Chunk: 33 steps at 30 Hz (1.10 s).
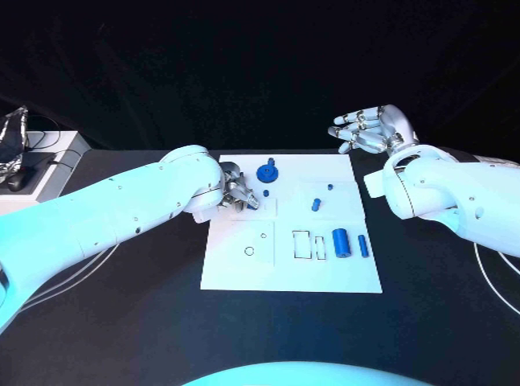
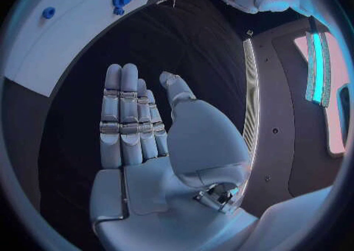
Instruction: Assemble the parts on the task board
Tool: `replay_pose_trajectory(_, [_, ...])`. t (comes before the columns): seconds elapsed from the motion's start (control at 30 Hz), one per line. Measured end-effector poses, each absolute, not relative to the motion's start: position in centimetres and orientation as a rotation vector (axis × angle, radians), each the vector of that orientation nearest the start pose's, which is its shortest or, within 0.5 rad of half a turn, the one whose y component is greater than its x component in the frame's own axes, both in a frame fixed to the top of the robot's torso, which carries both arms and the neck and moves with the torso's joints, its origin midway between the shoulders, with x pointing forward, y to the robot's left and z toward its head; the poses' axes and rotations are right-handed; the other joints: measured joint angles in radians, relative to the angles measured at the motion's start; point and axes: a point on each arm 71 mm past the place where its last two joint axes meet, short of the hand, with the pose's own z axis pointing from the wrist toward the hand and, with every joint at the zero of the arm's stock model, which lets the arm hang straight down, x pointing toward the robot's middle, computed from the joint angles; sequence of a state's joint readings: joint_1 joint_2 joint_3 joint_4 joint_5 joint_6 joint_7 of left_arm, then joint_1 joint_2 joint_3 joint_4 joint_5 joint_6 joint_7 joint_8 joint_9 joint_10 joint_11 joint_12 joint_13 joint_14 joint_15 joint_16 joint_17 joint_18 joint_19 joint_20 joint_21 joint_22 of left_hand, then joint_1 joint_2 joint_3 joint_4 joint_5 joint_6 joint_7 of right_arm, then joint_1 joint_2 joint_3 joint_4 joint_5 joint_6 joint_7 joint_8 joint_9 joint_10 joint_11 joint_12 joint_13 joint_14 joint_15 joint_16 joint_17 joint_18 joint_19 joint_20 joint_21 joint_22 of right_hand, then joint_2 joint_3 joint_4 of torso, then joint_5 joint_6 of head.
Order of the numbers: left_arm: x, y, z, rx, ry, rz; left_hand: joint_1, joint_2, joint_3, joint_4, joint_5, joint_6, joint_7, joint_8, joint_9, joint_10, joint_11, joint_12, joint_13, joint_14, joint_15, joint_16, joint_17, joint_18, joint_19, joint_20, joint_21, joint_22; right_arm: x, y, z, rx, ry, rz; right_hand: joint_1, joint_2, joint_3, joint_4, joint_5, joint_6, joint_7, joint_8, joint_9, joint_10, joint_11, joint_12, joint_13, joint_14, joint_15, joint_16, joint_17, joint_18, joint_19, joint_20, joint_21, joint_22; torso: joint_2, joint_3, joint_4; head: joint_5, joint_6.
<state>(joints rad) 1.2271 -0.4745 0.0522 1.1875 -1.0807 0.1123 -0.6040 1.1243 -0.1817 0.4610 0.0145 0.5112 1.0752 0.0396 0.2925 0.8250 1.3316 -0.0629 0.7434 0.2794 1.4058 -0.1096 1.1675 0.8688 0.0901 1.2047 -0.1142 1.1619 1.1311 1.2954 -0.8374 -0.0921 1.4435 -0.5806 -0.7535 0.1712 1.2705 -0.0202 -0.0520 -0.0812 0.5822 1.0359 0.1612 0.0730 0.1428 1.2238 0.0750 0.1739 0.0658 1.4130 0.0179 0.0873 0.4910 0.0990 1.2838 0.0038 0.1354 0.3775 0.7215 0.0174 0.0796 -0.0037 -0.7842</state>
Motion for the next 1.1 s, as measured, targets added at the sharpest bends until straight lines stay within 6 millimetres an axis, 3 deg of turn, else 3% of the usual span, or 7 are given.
replay_pose_trajectory(0.1, [54.22,12.42,-20.13,-0.262,2.242,-0.409,0.004,-0.004,0.0,0.0,0.0,0.003,0.0,0.0,0.0,0.0,0.0,0.0,-0.002,0.0,0.0,0.0,0.0,0.0,0.0,0.0,0.0,0.003,51.65,-24.92,-14.4,0.678,1.27,0.905,0.0,0.0,0.0,0.0,0.0,0.0,0.0,0.0,0.0,0.0,0.0,0.0,0.0,0.0,0.0,0.0,-0.001,-0.001,-0.003,0.002,0.002,-0.004,0.0,0.0,0.0,0.0,-0.001])
replay_pose_trajectory(0.17, [54.22,12.42,-20.13,-0.26,2.24,-0.407,0.004,-0.004,0.0,0.0,0.0,0.006,0.0,-0.001,0.0,0.005,0.001,0.0,-0.002,0.0,0.0,0.0,0.0,0.0,0.004,-0.004,0.0,0.003,51.66,-24.89,-14.4,0.677,1.27,0.906,0.0,0.0,0.0,0.0,0.0,0.0,0.0,0.0,0.0,0.0,0.0,0.0,0.0,0.0,0.0,0.0,-0.003,-0.015,-0.008,0.0,0.008,-0.012,0.0,0.0002,0.0,0.001,-0.001])
replay_pose_trajectory(0.4, [54.28,12.29,-20.16,-0.258,2.236,-0.404,0.003,-0.003,0.0,0.0,0.0,0.007,0.0,0.004,0.0,0.006,0.002,0.0,-0.003,-0.001,-0.001,0.0,-0.002,-0.003,0.005,-0.005,0.0,0.008,51.71,-24.8,-14.42,0.676,1.27,0.908,0.0,0.0,0.0,0.0,0.0,0.0,0.0,0.0,0.0,0.0,0.0,0.0,0.0,0.0,0.0,0.0,-0.003,-0.015,-0.007,0.0,0.008,-0.013,0.0,0.001,-0.0006,0.003,0.0])
replay_pose_trajectory(0.43, [54.3,12.27,-20.17,-0.258,2.235,-0.404,-0.001,0.001,0.0,0.0,0.0,0.015,-0.005,0.006,0.0,0.013,-0.005,0.0,-0.003,-0.006,-0.006,0.0,-0.002,-0.015,0.007,-0.007,0.0,0.008,51.72,-24.79,-14.42,0.676,1.271,0.908,0.0,0.0,0.0,0.0,0.0,0.0,0.0,0.0,0.0,0.0,0.0,0.0,0.0,0.0,0.0,0.002,-0.005,-0.015,-0.007,0.0,0.014,-0.02,0.0,0.0009,-0.0007,0.003,0.0])
replay_pose_trajectory(0.93, [54.58,12.14,-20.24,-0.263,2.245,-0.396,-0.056,0.056,-0.024,-0.024,-0.002,0.026,-0.012,0.013,0.008,0.033,-0.003,-0.007,-0.027,-0.007,-0.006,0.025,0.02,-0.015,0.015,-0.007,0.0,0.023,51.77,-24.76,-14.46,0.675,1.276,0.91,0.0,0.0,0.0,0.0,0.019,0.0,0.0,0.0,0.0,0.0,0.0,-0.004,0.0,-0.004,0.004,0.006,-0.011,-0.015,-0.016,0.002,0.047,-0.064,0.001,0.0022,-0.0013,0.003,-0.003])
replay_pose_trajectory(1.03, [54.6,12.18,-20.29,-0.264,2.253,-0.396,-0.069,0.069,-0.041,-0.041,-0.005,0.049,-0.011,-0.011,0.008,0.054,-0.007,-0.031,-0.044,-0.006,-0.006,0.025,0.023,-0.03,0.018,-0.011,0.0,0.025,51.77,-24.77,-14.48,0.675,1.277,0.91,0.0,0.0,0.0,0.0,0.02,0.0,-0.001,0.0,0.0,0.0,0.0,-0.004,0.0,-0.004,0.004,0.006,-0.011,-0.015,-0.016,0.002,0.047,-0.064,0.0,0.0022,-0.0008,0.002,-0.005])
replay_pose_trajectory(1.1, [54.62,12.19,-20.31,-0.265,2.258,-0.396,-0.075,0.075,-0.046,-0.046,-0.006,0.06,-0.011,-0.02,0.008,0.063,-0.008,-0.043,-0.052,-0.006,-0.006,0.025,0.023,-0.03,0.02,-0.013,0.0,0.025,51.78,-24.76,-14.49,0.675,1.278,0.911,0.0,0.0,0.0,0.0,0.022,0.0,-0.001,0.0,-0.001,0.0,0.0,-0.004,0.0,-0.004,0.004,0.006,-0.011,-0.015,-0.018,0.0,0.047,-0.065,0.0,0.0019,-0.0007,0.002,-0.005])
